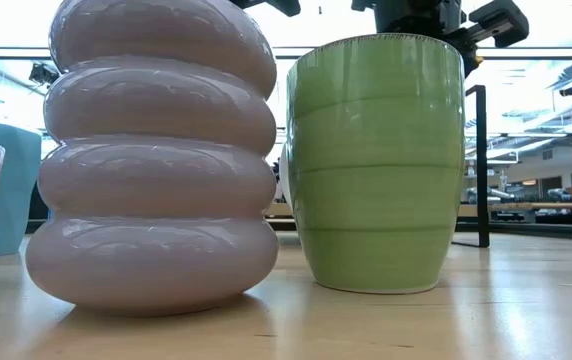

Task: Place coffee mugs
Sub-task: Align the brown mug with the light blue mug on the shelf

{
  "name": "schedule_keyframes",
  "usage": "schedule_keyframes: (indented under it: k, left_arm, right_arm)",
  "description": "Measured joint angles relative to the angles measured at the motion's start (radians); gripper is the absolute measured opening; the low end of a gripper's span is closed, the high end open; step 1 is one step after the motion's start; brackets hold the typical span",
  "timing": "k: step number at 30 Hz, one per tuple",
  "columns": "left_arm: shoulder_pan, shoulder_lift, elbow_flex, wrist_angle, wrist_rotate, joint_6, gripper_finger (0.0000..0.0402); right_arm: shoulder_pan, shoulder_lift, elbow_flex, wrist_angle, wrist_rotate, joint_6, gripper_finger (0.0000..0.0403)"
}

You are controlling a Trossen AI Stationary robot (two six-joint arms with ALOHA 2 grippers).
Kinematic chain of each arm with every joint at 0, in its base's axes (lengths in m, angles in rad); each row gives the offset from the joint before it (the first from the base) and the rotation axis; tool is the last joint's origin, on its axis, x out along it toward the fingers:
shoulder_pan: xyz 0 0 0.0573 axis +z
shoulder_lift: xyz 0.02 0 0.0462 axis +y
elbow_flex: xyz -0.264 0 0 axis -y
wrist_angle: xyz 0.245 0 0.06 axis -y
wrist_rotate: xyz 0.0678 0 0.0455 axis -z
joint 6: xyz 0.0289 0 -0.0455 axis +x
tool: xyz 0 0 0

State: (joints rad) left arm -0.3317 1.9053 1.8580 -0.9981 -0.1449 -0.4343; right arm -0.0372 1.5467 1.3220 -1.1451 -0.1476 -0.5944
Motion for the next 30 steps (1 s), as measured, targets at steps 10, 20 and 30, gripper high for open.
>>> schedule_keyframes:
  k: [10,20,30]
  left_arm:
    - [0.000,0.000,0.000,0.000,0.000,0.000,0.0096]
    - [0.000,0.000,0.000,0.000,0.000,0.000,0.0096]
    - [0.000,0.000,0.000,0.000,0.000,0.000,0.0096]
  right_arm:
    - [0.000,0.000,0.000,-0.001,-0.003,0.000,0.0143]
    - [0.000,0.000,0.000,-0.001,0.037,0.000,0.0165]
    - [0.002,0.000,0.000,-0.001,0.043,-0.001,0.0165]
